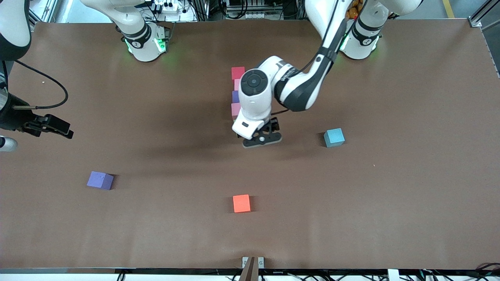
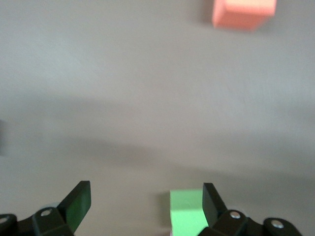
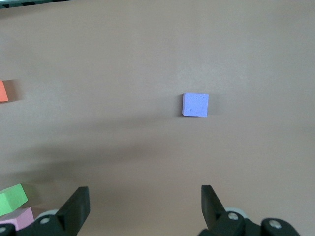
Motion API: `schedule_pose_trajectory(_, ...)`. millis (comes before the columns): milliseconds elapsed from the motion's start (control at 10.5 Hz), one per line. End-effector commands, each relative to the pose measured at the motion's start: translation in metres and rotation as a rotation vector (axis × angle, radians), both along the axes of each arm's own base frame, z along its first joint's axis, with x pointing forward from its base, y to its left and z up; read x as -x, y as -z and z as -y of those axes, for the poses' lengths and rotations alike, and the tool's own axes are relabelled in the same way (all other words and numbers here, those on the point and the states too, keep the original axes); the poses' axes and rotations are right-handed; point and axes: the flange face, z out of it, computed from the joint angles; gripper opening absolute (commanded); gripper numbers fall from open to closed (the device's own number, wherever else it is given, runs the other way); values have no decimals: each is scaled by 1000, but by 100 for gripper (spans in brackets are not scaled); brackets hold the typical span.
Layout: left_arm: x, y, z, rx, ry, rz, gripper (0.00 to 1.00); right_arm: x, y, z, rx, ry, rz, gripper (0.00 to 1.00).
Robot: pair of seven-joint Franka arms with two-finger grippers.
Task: Arrange blocks into number 1
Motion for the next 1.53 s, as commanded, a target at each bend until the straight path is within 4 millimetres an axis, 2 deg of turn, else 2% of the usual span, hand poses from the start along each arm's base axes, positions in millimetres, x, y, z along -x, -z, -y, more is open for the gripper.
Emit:
schedule_pose_trajectory(0,-43,-21,-59,-46,-108,58,100,-2,-3,4,-3,-5,-2,100)
schedule_pose_trajectory(191,-83,-65,-135,-56,-192,89,100,-1,-4,4,-3,-4,-1,100)
schedule_pose_trajectory(287,-99,-97,-178,-28,-252,99,100,-1,-4,4,-5,-2,0,100)
schedule_pose_trajectory(382,-106,-128,-218,12,-307,108,100,-2,-3,4,-5,-2,-2,100)
schedule_pose_trajectory(478,-103,-147,-259,40,-337,93,100,-2,-3,5,-5,1,-2,100)
schedule_pose_trajectory(765,-58,-179,-368,95,-262,48,100,-2,-3,5,-5,2,-1,100)
schedule_pose_trajectory(861,-50,-188,-389,57,-246,66,100,-2,-3,5,-5,2,-1,100)
schedule_pose_trajectory(956,-47,-193,-401,10,-238,69,100,-2,-3,4,-5,5,-1,100)
schedule_pose_trajectory(1052,-46,-197,-398,-1,-210,53,100,-2,-3,4,-5,7,-1,100)
schedule_pose_trajectory(1434,-37,-263,-387,3,-26,85,100,-2,-3,5,-3,7,-1,100)
